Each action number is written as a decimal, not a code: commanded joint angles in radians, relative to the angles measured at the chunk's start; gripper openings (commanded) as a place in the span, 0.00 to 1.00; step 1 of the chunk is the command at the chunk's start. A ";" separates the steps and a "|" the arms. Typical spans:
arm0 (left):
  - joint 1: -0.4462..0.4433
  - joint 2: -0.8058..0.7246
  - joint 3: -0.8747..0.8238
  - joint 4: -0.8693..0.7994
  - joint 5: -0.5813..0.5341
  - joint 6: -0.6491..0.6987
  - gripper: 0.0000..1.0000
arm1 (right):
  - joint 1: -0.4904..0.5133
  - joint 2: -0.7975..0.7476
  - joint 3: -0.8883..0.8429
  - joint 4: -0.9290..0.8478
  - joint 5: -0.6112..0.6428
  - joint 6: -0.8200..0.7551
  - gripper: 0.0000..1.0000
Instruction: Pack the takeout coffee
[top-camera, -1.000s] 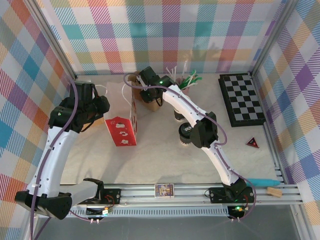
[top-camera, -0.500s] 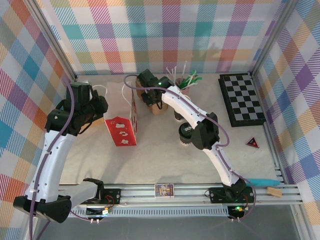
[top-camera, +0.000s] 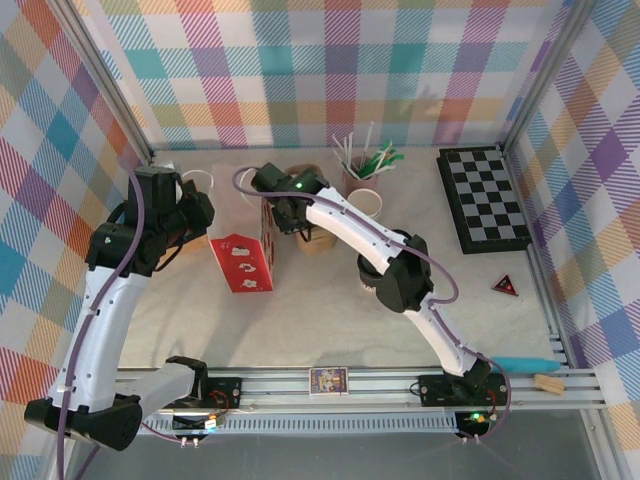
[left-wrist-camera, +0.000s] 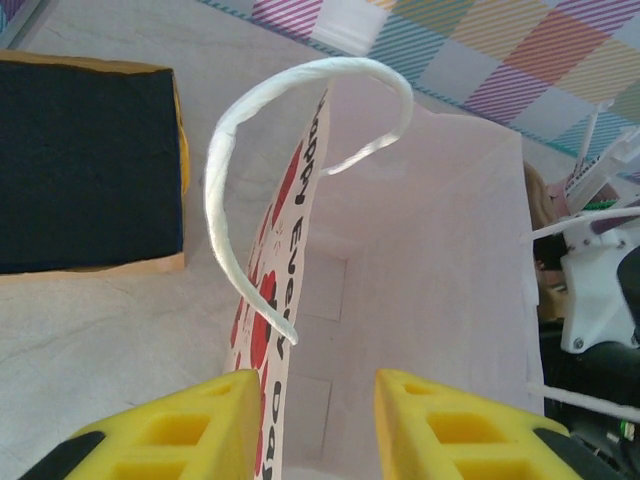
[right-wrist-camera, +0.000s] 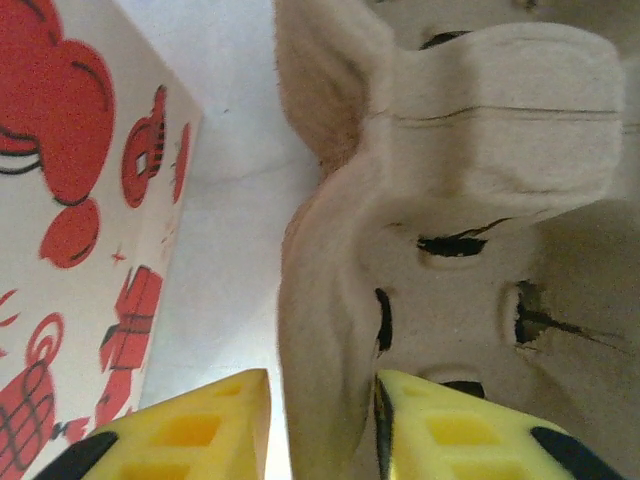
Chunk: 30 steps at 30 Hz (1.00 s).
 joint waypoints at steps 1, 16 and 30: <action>0.018 -0.023 0.004 -0.023 0.013 0.015 0.35 | 0.005 -0.075 0.006 -0.029 0.003 0.024 0.41; 0.017 -0.036 -0.002 -0.024 0.038 0.012 0.35 | -0.084 -0.355 -0.375 0.303 -0.262 -0.894 0.62; 0.017 -0.048 -0.021 -0.027 0.031 0.020 0.36 | -0.211 -0.194 -0.133 0.155 -0.545 -1.170 0.69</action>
